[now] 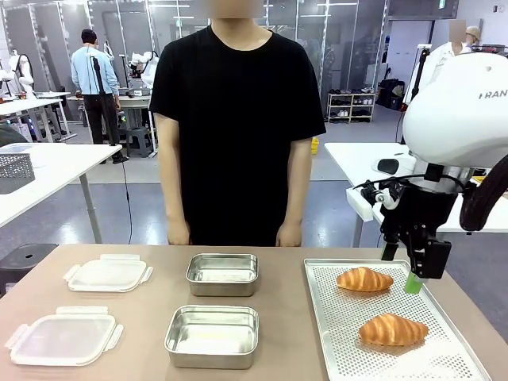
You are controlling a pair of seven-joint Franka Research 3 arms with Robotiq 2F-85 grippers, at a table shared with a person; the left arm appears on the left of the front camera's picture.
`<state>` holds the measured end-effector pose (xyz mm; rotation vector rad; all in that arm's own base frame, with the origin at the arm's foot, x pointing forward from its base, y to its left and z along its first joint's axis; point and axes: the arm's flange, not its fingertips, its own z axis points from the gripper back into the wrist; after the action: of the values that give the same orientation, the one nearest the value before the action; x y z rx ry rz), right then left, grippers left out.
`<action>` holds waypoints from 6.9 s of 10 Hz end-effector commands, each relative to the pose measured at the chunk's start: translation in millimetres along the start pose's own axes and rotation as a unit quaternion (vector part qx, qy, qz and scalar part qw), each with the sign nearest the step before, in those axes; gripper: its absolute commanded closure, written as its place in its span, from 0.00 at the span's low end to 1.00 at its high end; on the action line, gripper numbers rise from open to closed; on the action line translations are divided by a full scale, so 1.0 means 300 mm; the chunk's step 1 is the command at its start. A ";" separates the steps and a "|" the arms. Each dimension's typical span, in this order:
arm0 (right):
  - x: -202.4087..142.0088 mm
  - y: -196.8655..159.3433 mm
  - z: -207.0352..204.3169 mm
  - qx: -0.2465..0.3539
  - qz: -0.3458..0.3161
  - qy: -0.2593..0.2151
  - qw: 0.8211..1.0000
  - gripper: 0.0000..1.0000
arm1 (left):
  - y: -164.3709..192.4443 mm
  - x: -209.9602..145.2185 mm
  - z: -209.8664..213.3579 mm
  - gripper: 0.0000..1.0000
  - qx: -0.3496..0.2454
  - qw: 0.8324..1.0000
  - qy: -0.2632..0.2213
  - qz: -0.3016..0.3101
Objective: Place the bread into the airtight container.
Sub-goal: Pick up a Butter Roll and place it into an empty Airtight Container.
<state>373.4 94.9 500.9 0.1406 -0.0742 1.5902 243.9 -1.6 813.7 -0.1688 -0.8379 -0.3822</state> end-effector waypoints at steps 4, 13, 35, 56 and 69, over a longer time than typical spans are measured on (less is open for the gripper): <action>-0.014 -0.034 -0.045 0.007 0.008 -0.014 1.000 0.00 | 0.001 0.005 0.007 0.00 0.003 1.000 0.000 -0.004; -0.217 -0.123 -0.406 -0.018 -0.022 -0.008 1.000 0.00 | 0.001 0.005 0.007 0.00 0.003 1.000 0.000 -0.004; -0.227 -0.184 -0.570 -0.032 -0.040 0.008 0.999 0.45 | 0.001 0.005 0.007 0.00 0.003 1.000 0.000 -0.004; 1.045 -0.198 -0.580 -0.018 -0.057 0.017 0.998 0.45 | 0.001 0.005 0.007 0.00 0.003 1.000 0.000 -0.004; 1.039 -0.219 -0.659 0.006 -0.048 0.012 0.999 0.00 | 0.001 0.005 0.007 0.00 0.003 1.000 0.000 -0.004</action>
<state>425.9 429.6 344.6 0.1324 -0.0329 1.4937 243.8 -1.9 813.8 -0.1682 -0.8381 -0.3824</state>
